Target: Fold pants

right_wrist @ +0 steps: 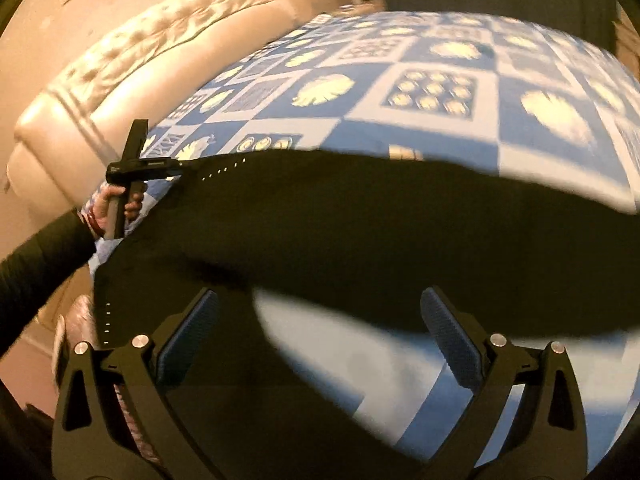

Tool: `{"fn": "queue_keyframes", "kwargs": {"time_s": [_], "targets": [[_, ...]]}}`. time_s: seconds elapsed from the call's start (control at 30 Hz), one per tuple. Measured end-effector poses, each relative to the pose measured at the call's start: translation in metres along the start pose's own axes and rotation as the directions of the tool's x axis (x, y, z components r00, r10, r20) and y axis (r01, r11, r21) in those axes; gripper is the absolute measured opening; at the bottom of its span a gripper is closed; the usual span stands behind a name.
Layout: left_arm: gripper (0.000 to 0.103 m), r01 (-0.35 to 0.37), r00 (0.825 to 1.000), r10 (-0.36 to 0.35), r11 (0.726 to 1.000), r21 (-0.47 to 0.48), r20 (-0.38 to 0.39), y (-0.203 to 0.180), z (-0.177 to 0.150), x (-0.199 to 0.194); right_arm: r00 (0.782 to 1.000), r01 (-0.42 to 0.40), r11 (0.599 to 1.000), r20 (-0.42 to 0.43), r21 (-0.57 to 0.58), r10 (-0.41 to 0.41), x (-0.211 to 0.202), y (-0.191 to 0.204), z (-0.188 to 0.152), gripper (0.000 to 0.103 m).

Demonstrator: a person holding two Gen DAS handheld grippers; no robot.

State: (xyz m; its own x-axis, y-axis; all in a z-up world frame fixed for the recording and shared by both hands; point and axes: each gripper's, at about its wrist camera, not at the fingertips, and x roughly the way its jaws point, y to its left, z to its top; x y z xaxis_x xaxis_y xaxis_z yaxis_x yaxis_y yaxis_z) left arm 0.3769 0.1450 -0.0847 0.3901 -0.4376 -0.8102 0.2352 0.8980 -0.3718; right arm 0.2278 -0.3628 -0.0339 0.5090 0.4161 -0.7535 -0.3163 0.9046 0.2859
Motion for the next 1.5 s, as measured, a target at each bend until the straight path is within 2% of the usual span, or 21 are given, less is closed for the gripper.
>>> {"fn": "queue_keyframes", "kwargs": {"time_s": [0.1, 0.13, 0.17, 0.2, 0.33, 0.4, 0.47, 0.53, 0.57, 0.6, 0.63, 0.73, 0.87, 1.03, 1.13, 1.27, 1.33, 1.37, 1.43, 1.47, 1.5], "targets": [[0.032, -0.017, 1.000, 0.017, 1.000, 0.023, -0.004, -0.005, 0.001, 0.000, 0.999, -0.014, 0.999, -0.029, -0.030, 0.014, 0.018, -0.018, 0.037, 0.097], [0.027, -0.010, 1.000, 0.010, 1.000, 0.022, -0.003, -0.007, 0.002, 0.000, 0.998, -0.011, 0.998, -0.057, -0.054, 0.008, 0.029, -0.029, 0.057, 0.090], [0.025, -0.006, 1.000, 0.006, 1.000, 0.022, -0.004, -0.009, 0.002, 0.001, 0.997, 0.003, 0.997, -0.076, -0.072, -0.008, 0.036, -0.034, 0.065, 0.075], [0.023, -0.006, 1.000, 0.006, 1.000, 0.026, -0.001, -0.012, 0.001, 0.001, 0.994, 0.023, 0.995, -0.104, -0.096, -0.033, 0.046, -0.040, 0.075, 0.072], [0.023, -0.057, 0.998, 0.058, 0.996, 0.070, -0.005, -0.018, 0.002, 0.010, 0.966, 0.082, 0.968, -0.219, -0.238, -0.135, 0.096, -0.057, 0.104, 0.073], [0.026, -0.084, 0.996, 0.084, 0.992, 0.099, 0.003, -0.022, 0.003, 0.013, 0.954, 0.091, 0.952, -0.250, -0.293, -0.168, 0.113, -0.058, 0.106, 0.087], [0.028, -0.118, 0.993, 0.117, 0.985, 0.128, 0.017, -0.028, 0.003, 0.016, 0.933, 0.140, 0.920, -0.262, -0.366, -0.246, 0.133, -0.058, 0.106, 0.087], [0.028, -0.129, 0.992, 0.128, 0.984, 0.126, 0.018, -0.030, 0.004, 0.018, 0.911, 0.111, 0.939, -0.345, -0.326, -0.228, 0.150, -0.065, 0.103, 0.070], [0.027, -0.125, 0.992, 0.124, 0.985, 0.119, 0.014, -0.029, 0.005, 0.017, 0.913, 0.103, 0.954, -0.354, -0.280, -0.202, 0.151, -0.068, 0.104, 0.054], [0.026, -0.110, 0.994, 0.110, 0.988, 0.104, 0.011, -0.027, 0.006, 0.016, 0.920, 0.082, 0.959, -0.349, -0.271, -0.177, 0.146, -0.066, 0.106, 0.013], [0.020, -0.089, 0.996, 0.089, 0.992, 0.087, 0.007, -0.024, 0.007, 0.015, 0.923, 0.067, 0.960, -0.348, -0.271, -0.163, 0.142, -0.062, 0.106, 0.008], [0.013, -0.049, 0.998, 0.048, 0.997, 0.058, 0.029, -0.025, 0.007, 0.006, 0.937, 0.136, 0.927, -0.259, -0.348, -0.235, 0.117, -0.035, 0.096, 0.008], [0.011, 0.038, 0.995, -0.039, 0.999, 0.020, 0.092, -0.028, 0.004, -0.017, 0.964, 0.184, 0.913, -0.117, -0.364, -0.240, 0.066, -0.005, 0.075, 0.008], [0.011, 0.175, 0.970, -0.175, 0.984, 0.013, 0.169, -0.039, -0.010, -0.067, 0.967, 0.248, 0.898, 0.039, -0.363, -0.252, -0.003, 0.037, 0.032, 0.008], [0.011, 0.255, 0.947, -0.254, 0.967, 0.017, 0.199, -0.047, -0.039, -0.106, 0.967, 0.254, 0.910, 0.087, -0.328, -0.239, -0.039, 0.058, -0.012, 0.008], [0.011, 0.301, 0.935, -0.297, 0.953, 0.008, 0.193, -0.053, -0.093, -0.142, 0.961, 0.277, 0.909, 0.096, -0.312, -0.260, -0.059, 0.084, -0.088, 0.008], [0.016, 0.304, 0.940, -0.297, 0.952, -0.017, 0.165, -0.049, -0.125, -0.148, 0.966, 0.258, 0.921, 0.049, -0.292, -0.255, -0.053, 0.090, -0.123, 0.009], [0.017, 0.291, 0.948, -0.284, 0.956, -0.029, 0.146, -0.047, -0.139, -0.148, 0.967, 0.250, 0.926, 0.030, -0.283, -0.252, -0.049, 0.093, -0.138, 0.011], [0.028, 0.261, 0.962, -0.252, 0.962, -0.075, 0.105, -0.040, -0.167, -0.144, 0.972, 0.223, 0.944, -0.015, -0.243, -0.234, -0.041, 0.095, -0.162, 0.021], [0.032, 0.243, 0.969, -0.235, 0.962, -0.124, 0.076, -0.033, -0.184, -0.143, 0.975, 0.210, 0.957, -0.028, -0.202, -0.220, -0.040, 0.094, -0.170, 0.035], [0.044, 0.228, 0.973, -0.218, 0.957, -0.179, 0.074, -0.026, -0.199, -0.145, 0.982, 0.183, 0.973, -0.028, -0.139, -0.188, -0.043, 0.091, -0.177, 0.052]]}}
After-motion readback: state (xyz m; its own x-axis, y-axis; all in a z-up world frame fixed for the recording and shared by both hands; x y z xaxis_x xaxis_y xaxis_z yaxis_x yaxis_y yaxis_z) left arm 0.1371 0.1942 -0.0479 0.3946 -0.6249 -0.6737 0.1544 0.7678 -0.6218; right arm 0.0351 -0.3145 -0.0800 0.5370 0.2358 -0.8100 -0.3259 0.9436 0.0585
